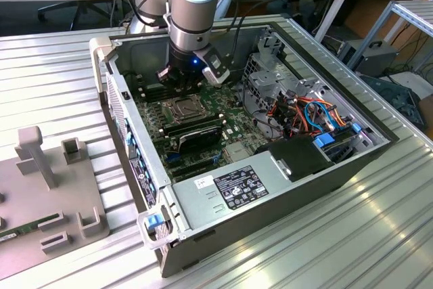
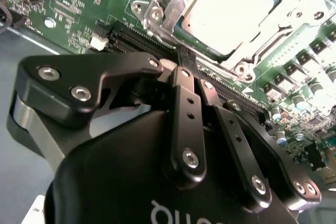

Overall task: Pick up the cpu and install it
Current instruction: 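Install the first cpu locking lever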

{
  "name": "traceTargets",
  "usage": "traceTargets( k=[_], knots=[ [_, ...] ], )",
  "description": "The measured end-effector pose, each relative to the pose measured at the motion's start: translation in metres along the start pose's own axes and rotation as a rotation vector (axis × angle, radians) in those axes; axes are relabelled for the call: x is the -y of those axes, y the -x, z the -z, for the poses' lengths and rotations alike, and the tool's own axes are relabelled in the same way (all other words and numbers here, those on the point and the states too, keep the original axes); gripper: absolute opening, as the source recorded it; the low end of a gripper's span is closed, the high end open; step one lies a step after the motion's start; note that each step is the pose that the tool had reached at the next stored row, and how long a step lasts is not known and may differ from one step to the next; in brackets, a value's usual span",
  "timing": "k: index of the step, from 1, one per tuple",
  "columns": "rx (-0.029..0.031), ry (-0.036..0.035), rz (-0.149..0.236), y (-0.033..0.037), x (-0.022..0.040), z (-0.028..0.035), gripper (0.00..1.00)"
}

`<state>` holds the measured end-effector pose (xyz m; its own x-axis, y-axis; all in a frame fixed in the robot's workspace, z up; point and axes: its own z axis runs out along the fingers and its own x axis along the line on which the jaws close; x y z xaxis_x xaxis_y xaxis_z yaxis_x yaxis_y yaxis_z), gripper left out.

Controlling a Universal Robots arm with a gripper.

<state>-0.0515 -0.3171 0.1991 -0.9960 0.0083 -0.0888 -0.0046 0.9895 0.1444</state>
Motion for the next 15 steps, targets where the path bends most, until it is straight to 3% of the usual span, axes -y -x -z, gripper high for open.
traceTargets(
  k=[11, 15],
  knots=[
    [-0.0002, -0.0024, 0.0, 0.0006, -0.001, 0.0072, 0.11],
    [0.0001, -0.0026, 0.0, 0.0016, -0.0026, 0.0177, 0.11]
  ],
)
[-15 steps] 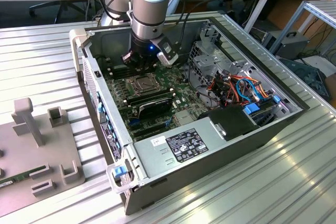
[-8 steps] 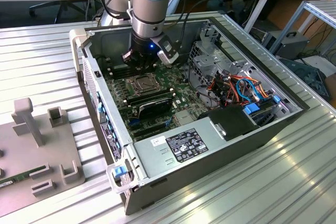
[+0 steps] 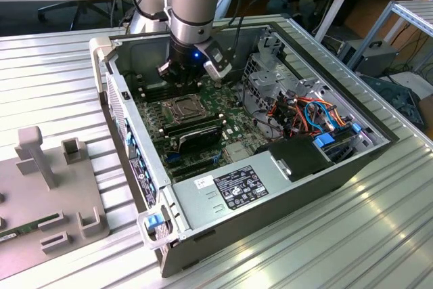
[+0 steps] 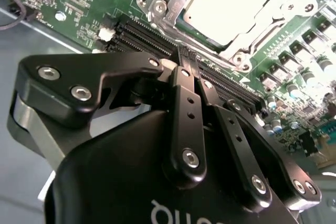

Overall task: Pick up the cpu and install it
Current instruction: 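Install the first cpu locking lever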

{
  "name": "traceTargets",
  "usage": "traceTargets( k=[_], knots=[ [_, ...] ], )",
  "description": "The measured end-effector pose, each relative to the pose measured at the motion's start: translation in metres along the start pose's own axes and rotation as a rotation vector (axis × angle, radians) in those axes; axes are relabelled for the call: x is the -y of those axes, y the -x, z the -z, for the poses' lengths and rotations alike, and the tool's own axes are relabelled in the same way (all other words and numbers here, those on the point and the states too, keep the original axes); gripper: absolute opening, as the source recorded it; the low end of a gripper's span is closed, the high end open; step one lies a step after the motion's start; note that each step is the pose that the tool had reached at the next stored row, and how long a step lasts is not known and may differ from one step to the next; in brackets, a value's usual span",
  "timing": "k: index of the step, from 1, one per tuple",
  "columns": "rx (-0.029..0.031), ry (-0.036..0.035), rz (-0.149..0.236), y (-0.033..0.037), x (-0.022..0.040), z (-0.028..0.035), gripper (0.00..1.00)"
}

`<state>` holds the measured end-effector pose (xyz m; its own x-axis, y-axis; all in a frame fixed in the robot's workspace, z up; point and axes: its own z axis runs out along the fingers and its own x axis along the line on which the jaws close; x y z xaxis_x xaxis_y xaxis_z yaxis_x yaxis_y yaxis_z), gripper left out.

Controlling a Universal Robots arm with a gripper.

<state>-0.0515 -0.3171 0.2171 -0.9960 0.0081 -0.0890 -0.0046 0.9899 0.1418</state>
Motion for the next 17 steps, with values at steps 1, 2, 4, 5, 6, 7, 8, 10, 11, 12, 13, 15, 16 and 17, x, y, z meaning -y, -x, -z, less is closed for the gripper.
traceTargets(
  k=[1, 2, 4, 5, 6, 7, 8, 10, 11, 12, 13, 15, 16, 17],
  knots=[
    [0.0002, 0.0, 0.0, 0.0002, -0.0004, 0.0025, 0.11],
    [0.0005, 0.0001, 0.0, 0.0005, -0.0008, 0.0056, 0.11],
    [0.0007, 0.0002, 0.0, 0.0007, -0.0011, 0.0073, 0.11],
    [0.0008, 0.0004, 0.0, 0.0007, -0.0011, 0.0073, 0.11],
    [0.0006, 0.0001, 0.0, 0.0007, -0.0011, 0.0074, 0.11],
    [0.0006, 0.0001, 0.0, 0.0007, -0.0011, 0.0075, 0.11],
    [0.0006, 0.0, 0.0, 0.0007, -0.0011, 0.0075, 0.11],
    [0.0006, 0.0, 0.0, 0.0007, -0.0011, 0.0076, 0.11],
    [0.0006, 0.0, 0.0, 0.0007, -0.0011, 0.0077, 0.11],
    [0.0005, -0.0003, 0.0, 0.0007, -0.0011, 0.0077, 0.11],
    [-0.0001, -0.0014, 0.0, 0.0009, -0.0011, 0.008, 0.11],
    [-0.0011, -0.0034, -0.001, 0.0014, -0.0013, 0.0088, 0.11],
    [-0.0011, -0.0039, -0.002, 0.0015, -0.0013, 0.0091, 0.11],
    [-0.0016, -0.0046, -0.001, 0.0018, -0.0013, 0.0092, 0.11]
  ],
)
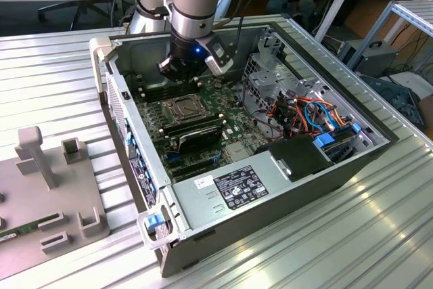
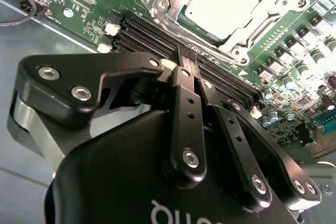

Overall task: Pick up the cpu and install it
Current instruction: 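Install the first cpu locking lever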

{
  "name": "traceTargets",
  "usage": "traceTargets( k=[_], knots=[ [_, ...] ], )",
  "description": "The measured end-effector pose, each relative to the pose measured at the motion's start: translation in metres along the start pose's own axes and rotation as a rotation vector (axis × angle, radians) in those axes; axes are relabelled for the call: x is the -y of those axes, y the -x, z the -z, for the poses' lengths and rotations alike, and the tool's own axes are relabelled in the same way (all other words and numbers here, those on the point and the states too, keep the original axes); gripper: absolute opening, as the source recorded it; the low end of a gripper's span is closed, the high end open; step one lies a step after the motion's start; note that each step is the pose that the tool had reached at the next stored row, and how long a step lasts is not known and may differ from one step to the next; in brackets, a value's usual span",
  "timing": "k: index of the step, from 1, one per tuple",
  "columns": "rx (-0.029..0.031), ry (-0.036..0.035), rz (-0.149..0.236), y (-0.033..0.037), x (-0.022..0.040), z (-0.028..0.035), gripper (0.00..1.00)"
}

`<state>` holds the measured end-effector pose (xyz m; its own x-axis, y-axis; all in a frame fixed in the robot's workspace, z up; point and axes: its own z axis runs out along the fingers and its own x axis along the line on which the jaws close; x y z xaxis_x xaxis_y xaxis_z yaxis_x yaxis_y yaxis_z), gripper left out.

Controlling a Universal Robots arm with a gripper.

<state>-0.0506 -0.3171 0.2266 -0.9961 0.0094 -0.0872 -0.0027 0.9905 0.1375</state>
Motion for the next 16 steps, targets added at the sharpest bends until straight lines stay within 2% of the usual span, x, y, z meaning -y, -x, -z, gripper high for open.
traceTargets(
  k=[4, 16],
  knots=[
    [-0.0012, -0.0021, 0.0, 0.0032, 0.0, -0.0002, 0.11],
    [-0.0014, -0.0021, 0.0, 0.0047, 0.0, -0.0003, 0.11]
  ],
)
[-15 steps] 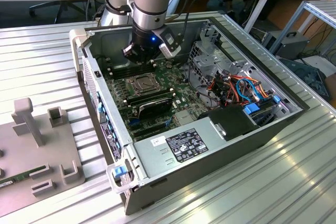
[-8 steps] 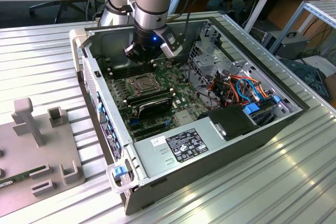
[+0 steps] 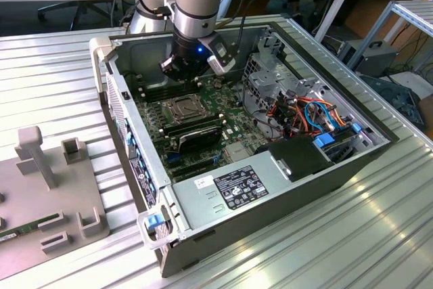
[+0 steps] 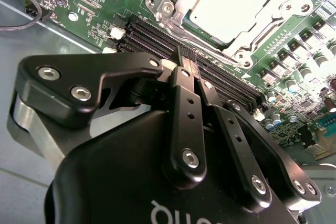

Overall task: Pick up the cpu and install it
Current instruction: 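Install the first cpu locking lever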

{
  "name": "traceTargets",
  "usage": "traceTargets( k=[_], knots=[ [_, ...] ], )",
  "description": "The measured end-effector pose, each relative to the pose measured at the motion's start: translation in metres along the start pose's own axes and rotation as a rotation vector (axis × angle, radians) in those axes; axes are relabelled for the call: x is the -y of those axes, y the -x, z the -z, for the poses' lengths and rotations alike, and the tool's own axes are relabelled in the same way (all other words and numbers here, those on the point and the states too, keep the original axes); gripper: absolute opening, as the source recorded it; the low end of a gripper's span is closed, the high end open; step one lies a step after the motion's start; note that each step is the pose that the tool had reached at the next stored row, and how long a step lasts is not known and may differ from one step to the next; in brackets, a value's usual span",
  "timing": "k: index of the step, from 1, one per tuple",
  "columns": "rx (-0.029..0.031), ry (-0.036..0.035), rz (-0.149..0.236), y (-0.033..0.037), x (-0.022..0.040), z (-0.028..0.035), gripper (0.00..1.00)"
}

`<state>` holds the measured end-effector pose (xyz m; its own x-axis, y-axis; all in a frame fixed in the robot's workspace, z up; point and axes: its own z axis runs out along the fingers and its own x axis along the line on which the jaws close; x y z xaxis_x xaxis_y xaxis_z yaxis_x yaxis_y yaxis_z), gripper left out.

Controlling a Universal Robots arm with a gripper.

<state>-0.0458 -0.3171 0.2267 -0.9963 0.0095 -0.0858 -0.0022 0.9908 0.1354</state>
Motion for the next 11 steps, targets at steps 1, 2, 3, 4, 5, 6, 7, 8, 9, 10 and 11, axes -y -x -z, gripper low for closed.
traceTargets(
  k=[1, 2, 3, 4, 5, 6, 7, 8, 9, 10, 11],
  knots=[
    [0.0, 0.0, 0.0, 0.0, 0.0, 0.0, 0.11],
    [0.0, 0.0, 0.0, 0.0001, 0.0, 0.0, 0.11],
    [0.0, 0.0, 0.0, 0.0001, 0.0, 0.0, 0.11],
    [0.0, 0.0, 0.0, 0.0001, 0.0, 0.0, 0.11],
    [0.0002, -0.002, 0.0, 0.0002, -0.0001, -0.0001, 0.11],
    [0.0, -0.0156, 0.001, 0.0002, -0.0001, -0.0001, 0.11],
    [-0.0001, -0.0338, 0.003, 0.0001, 0.0, 0.0, 0.11],
    [-0.0004, -0.0578, 0.005, 0.0002, 0.0, -0.0001, 0.11],
    [-0.0012, -0.0725, 0.006, 0.0001, 0.0, -0.0001, 0.11],
    [-0.0023, -0.0856, 0.007, 0.0001, 0.0, -0.0001, 0.11],
    [-0.0035, -0.0975, 0.008, 0.0001, 0.0, -0.0002, 0.11]
  ],
)
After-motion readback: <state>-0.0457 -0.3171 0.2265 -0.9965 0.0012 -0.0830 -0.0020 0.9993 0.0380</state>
